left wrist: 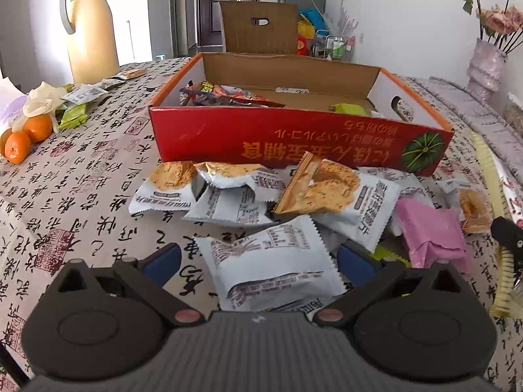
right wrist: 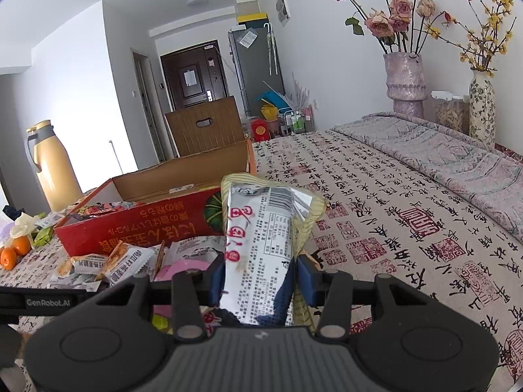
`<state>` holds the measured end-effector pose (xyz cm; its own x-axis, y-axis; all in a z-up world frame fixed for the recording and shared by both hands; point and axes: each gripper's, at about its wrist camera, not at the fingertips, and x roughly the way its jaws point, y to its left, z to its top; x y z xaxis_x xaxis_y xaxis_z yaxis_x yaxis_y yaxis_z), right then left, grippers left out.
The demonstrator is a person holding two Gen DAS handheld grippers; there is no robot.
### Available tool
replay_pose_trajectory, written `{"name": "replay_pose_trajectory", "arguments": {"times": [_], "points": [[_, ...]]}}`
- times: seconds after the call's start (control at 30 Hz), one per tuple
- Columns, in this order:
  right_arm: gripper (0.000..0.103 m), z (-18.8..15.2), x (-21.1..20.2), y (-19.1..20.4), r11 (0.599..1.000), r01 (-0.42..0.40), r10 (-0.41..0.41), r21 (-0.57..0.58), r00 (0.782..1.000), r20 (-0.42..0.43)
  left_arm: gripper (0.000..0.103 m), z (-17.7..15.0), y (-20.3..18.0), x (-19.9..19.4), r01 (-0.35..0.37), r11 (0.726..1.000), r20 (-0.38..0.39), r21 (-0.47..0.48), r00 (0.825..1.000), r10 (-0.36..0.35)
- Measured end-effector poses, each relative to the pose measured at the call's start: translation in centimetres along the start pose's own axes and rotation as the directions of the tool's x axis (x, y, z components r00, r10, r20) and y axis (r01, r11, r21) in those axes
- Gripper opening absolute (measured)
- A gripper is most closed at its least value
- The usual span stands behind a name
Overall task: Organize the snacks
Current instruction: 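Grasp the white wafer packet with the right tool while the left tool grasps a biscuit packet, then carry both packets over the red box and open both tools to drop them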
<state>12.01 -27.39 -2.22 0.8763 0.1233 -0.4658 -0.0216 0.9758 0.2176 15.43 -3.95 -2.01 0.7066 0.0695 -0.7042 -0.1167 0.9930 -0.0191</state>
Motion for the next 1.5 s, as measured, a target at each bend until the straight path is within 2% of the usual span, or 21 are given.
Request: {"name": "replay_pose_trajectory", "arguments": {"times": [0.37,0.47,0.5,0.53,0.67,0.73,0.83,1.03,1.1,1.13,1.23,1.5], "points": [[0.045,-0.1,0.0,0.1,1.000,-0.008,0.008,-0.003,1.000,-0.004,0.101,-0.2,0.0,0.2,0.001,1.000,-0.019,-0.004,1.000,-0.001],[0.045,-0.1,0.0,0.1,1.000,-0.008,0.008,-0.003,1.000,-0.004,0.088,-0.2,0.2,0.1,0.017,1.000,-0.023,-0.006,1.000,-0.017],[0.045,-0.1,0.0,0.1,1.000,-0.009,0.009,-0.003,1.000,-0.004,0.078,-0.3,0.2,0.1,0.021,1.000,-0.027,-0.005,0.999,-0.021],[0.045,-0.1,0.0,0.1,1.000,-0.009,0.009,-0.003,1.000,-0.004,0.072,-0.3,0.3,0.1,0.032,0.999,-0.034,-0.007,0.999,-0.033],[0.045,-0.2,0.0,0.2,1.000,-0.011,0.011,-0.006,1.000,-0.004,0.065,-0.5,0.8,0.0,0.047,0.999,-0.031,-0.024,0.998,-0.048],[0.045,-0.2,0.0,0.2,1.000,-0.011,0.011,-0.008,1.000,-0.005,0.057,-0.5,1.1,-0.2,0.063,0.998,-0.024,-0.030,0.998,-0.064],[0.045,-0.2,0.0,0.2,1.000,-0.012,0.012,-0.008,1.000,-0.005,0.051,-0.5,1.4,-0.7,0.087,0.996,-0.004,-0.033,0.996,-0.088],[0.045,-0.3,0.0,0.3,1.000,-0.015,0.015,-0.015,1.000,-0.005,0.043,-0.7,2.2,-1.2,0.116,0.993,0.022,-0.034,0.993,-0.116],[0.045,-0.3,0.0,0.2,1.000,-0.015,0.015,-0.016,1.000,-0.006,0.031,-0.7,2.4,-1.4,0.120,0.992,0.035,-0.031,0.992,-0.119],[0.045,-0.3,0.0,0.2,1.000,-0.015,0.015,-0.016,1.000,-0.005,0.028,-0.7,2.6,-1.6,0.129,0.991,0.040,-0.031,0.991,-0.128],[0.045,-0.3,0.1,0.3,1.000,-0.015,0.015,-0.017,1.000,-0.006,0.021,-0.6,2.8,-2.0,0.133,0.991,0.059,-0.022,0.990,-0.131],[0.045,-0.3,0.0,0.4,1.000,-0.016,0.016,-0.023,1.000,-0.009,0.019,-0.6,3.6,-2.7,0.149,0.988,0.083,-0.027,0.986,-0.146]]}}
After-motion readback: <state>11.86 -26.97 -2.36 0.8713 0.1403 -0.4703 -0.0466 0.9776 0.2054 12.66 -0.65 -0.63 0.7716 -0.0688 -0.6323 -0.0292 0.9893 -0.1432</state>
